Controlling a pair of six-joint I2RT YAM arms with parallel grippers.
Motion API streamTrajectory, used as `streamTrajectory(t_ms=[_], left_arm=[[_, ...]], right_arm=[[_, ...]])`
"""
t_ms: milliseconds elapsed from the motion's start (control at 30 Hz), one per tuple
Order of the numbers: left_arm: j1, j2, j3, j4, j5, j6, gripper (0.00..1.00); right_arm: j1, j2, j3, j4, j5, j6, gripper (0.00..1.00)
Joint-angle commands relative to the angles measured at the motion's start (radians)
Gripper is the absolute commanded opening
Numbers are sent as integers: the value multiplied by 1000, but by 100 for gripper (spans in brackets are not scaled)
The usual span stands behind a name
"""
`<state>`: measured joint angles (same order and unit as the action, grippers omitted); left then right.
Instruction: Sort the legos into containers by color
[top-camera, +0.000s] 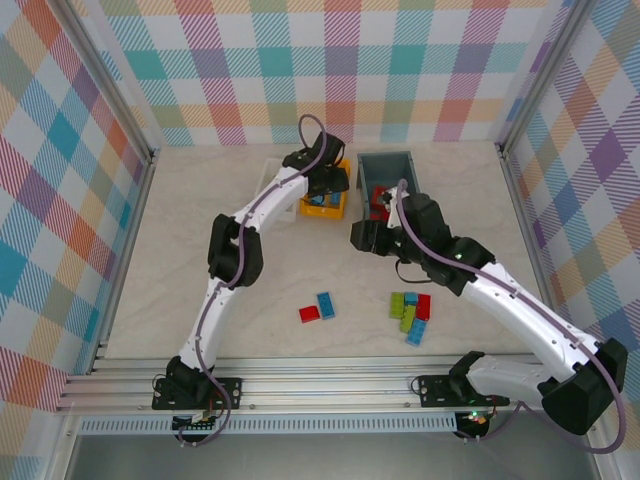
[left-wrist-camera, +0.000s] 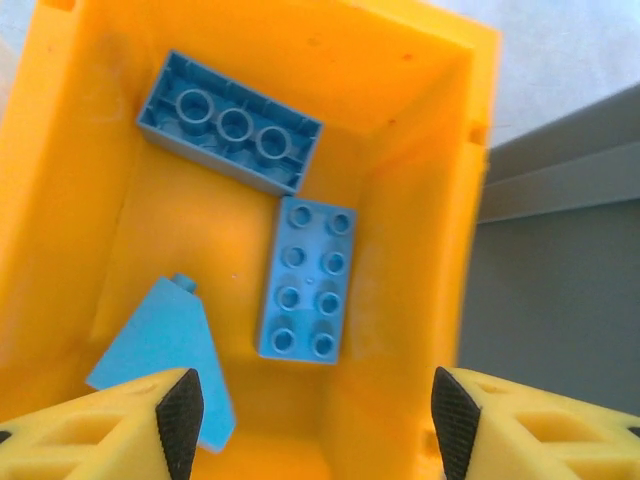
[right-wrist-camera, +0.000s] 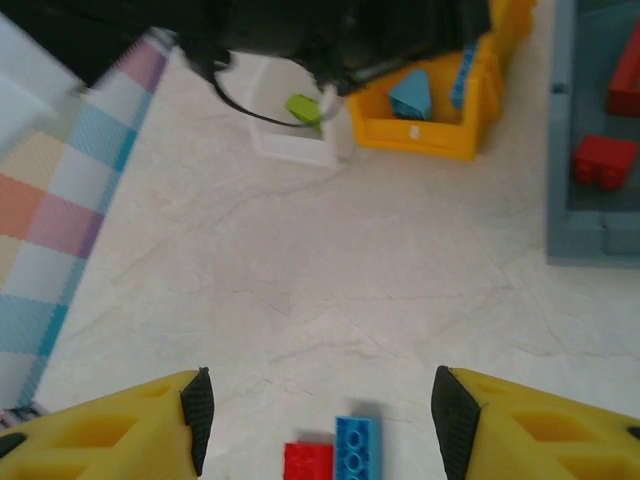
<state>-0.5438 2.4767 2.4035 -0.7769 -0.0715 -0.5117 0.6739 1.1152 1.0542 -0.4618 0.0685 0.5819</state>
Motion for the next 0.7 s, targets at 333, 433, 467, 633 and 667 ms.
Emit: streamTrajectory(t_ms=[333,433,467,633,667], left_arm=[[-166,-551,-399,177,45,-107,61],[-256,-685,-613,258,21,-135,61],[-287,-728,-689,288,9,-148,61],[-417,-871,-973,381,-49,-229,60],[-436,-891,-1013,389,-58,-244,60]], right_arm=[[-296,-49,-271,-429,21,263,59],[-301,-45,-325,-446,-4,275,59],[-302,-44,-346,-442,-12,281,59],[-301,-33,-409,-401,-38,289,57],[-301,-26,-413,-400,-37,288,56]])
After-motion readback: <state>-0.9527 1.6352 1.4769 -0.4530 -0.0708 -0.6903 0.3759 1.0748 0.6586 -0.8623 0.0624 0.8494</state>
